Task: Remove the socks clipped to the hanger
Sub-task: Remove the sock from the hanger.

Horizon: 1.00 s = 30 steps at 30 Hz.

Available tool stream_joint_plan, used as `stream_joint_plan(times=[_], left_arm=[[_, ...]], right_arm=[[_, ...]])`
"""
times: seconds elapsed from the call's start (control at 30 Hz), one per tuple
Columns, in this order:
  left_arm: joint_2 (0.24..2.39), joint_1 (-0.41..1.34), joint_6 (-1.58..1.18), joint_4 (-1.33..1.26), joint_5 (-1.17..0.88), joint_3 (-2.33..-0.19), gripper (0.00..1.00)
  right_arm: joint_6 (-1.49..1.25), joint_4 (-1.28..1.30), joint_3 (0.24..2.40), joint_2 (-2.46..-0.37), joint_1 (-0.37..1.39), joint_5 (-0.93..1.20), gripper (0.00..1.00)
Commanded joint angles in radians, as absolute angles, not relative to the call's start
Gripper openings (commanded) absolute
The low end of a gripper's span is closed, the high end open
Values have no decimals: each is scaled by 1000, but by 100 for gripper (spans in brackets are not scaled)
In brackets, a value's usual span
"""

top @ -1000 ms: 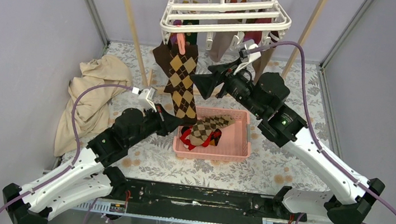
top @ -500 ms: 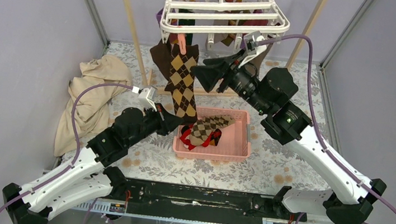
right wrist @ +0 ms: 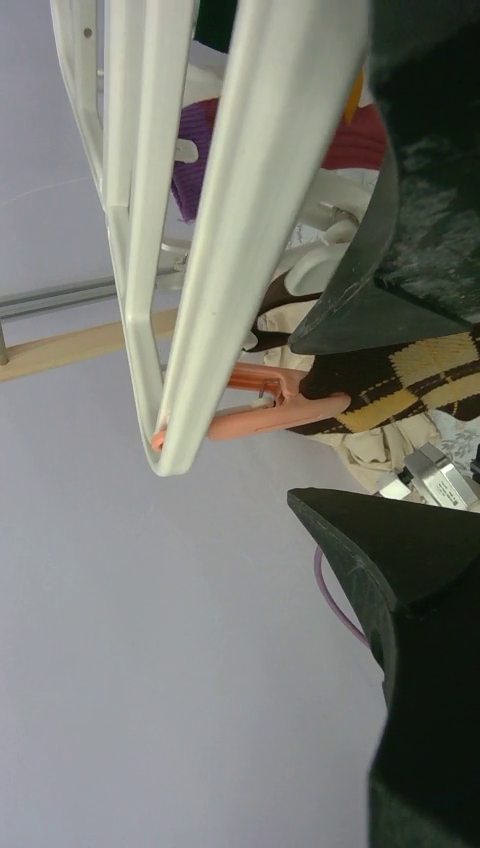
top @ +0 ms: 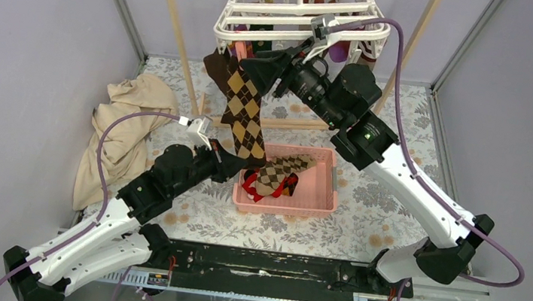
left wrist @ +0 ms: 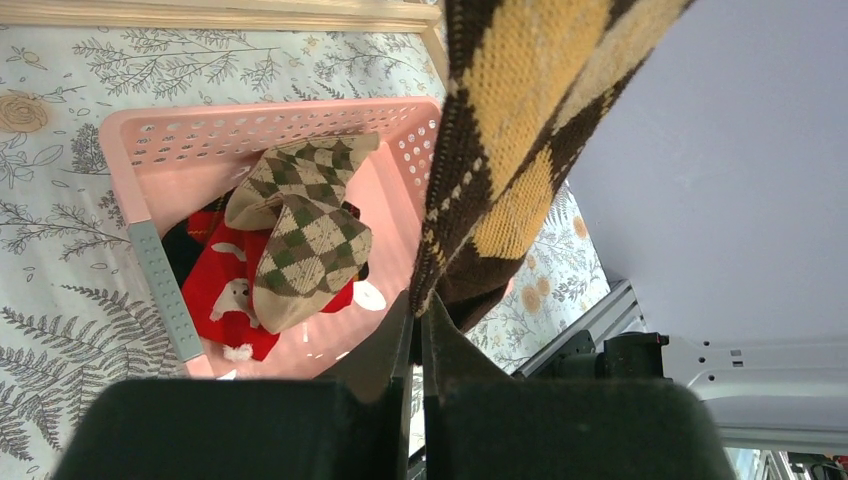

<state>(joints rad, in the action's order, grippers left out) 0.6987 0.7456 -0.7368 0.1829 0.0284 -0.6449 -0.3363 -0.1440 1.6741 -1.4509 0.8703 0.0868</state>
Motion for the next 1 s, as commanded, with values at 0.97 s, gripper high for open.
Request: stream_joint_plan(times=[0.97], left_arm=[[695,748,-718,183,-133,-677,0]], right_arm=[[-284,-279,1685,-1527,875,-48,58]])
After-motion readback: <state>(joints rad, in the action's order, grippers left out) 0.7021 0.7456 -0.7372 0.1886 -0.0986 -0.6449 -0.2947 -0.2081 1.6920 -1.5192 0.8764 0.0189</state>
